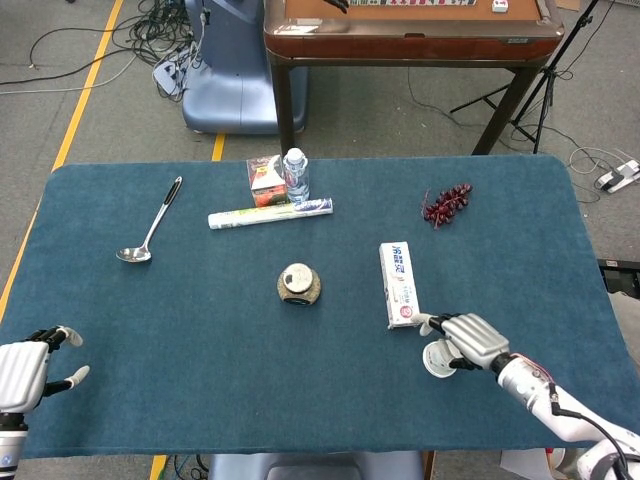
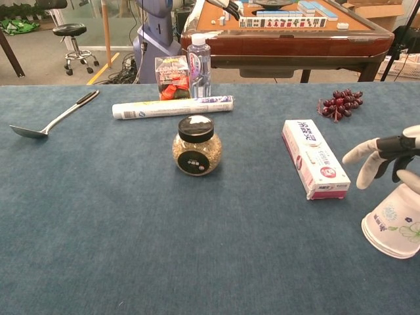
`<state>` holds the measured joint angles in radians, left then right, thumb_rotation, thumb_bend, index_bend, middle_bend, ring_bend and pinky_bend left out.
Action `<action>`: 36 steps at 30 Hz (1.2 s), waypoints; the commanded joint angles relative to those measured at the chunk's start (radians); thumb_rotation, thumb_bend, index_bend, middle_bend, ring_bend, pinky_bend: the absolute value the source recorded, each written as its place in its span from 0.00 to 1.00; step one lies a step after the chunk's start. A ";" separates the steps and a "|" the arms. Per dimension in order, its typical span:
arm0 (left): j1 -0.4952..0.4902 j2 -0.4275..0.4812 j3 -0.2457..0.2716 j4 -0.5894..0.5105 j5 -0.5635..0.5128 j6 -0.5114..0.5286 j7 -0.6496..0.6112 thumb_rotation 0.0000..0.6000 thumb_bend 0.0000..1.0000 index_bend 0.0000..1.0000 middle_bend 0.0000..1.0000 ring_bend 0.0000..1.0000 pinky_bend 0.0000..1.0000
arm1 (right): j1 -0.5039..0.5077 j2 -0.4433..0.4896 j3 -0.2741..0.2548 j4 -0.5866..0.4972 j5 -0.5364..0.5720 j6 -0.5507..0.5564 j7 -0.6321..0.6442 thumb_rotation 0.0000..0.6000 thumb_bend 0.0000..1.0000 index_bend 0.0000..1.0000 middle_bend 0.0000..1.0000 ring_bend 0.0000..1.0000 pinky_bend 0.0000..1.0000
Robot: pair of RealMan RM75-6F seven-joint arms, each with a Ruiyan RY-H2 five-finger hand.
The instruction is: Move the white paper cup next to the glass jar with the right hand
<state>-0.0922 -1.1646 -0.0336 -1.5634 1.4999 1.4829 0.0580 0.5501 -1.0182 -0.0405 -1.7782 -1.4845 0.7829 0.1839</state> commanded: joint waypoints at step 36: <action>-0.003 -0.001 0.002 -0.002 0.004 -0.004 -0.003 1.00 0.09 0.50 0.48 0.49 0.66 | -0.337 -0.067 -0.112 -0.026 0.156 0.355 -0.638 1.00 1.00 0.08 0.09 0.08 0.24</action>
<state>-0.0953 -1.1651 -0.0319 -1.5650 1.5043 1.4794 0.0542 0.2140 -1.0810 -0.1507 -1.8031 -1.3323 1.1423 -0.4499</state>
